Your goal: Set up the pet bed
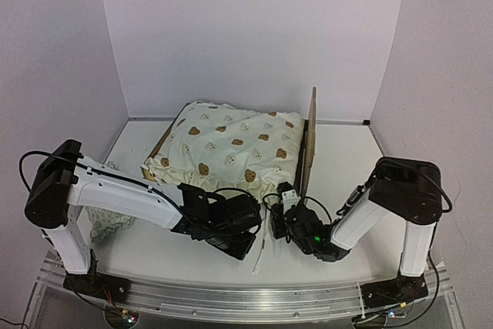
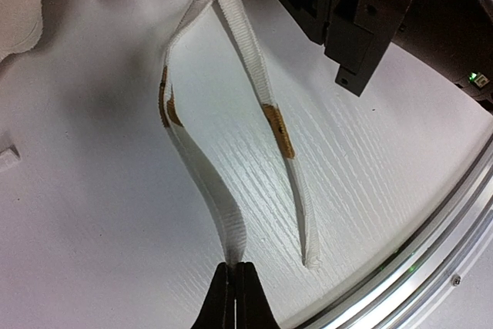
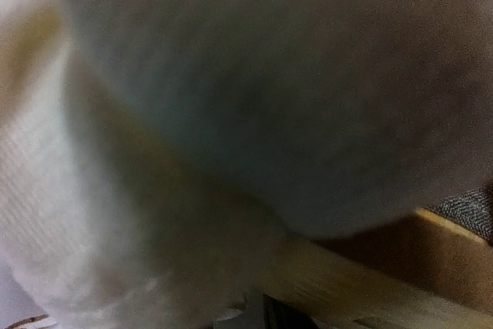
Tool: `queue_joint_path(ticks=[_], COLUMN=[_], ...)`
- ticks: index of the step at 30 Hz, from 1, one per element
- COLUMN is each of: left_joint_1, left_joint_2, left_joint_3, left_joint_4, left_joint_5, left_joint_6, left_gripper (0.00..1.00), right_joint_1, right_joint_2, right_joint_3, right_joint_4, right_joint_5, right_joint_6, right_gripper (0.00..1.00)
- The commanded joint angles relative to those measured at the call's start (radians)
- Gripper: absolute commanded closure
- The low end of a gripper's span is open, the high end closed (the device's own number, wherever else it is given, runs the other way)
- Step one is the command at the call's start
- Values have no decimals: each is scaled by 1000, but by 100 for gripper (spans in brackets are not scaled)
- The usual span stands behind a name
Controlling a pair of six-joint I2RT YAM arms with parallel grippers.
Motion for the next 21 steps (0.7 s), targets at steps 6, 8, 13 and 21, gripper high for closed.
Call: queue_joint_path(ticks=[6,8,13,21], left_joint_1=[-1,0,9,17], left_joint_2=[0,1,7,59], left_joint_3=[49,55,101,233], left_joint_4=[-9,-8,-1,-3], left_joint_5=[-6,-11,-17,-15], left_joint_6=[7,10,41,106], left_gripper=[100,100,100,100], right_joint_1=[-15,-14,-14,-13], right_joint_2=[34,15,-50,-133], right_joint_3=[4,-23,-98,-173], right_joint_4=[178,184,188,186], right_joint_5=[-16,-24,-65,-186], right_joint_6=[-47,-39,-16,5], right_gripper=[97,100,100,100])
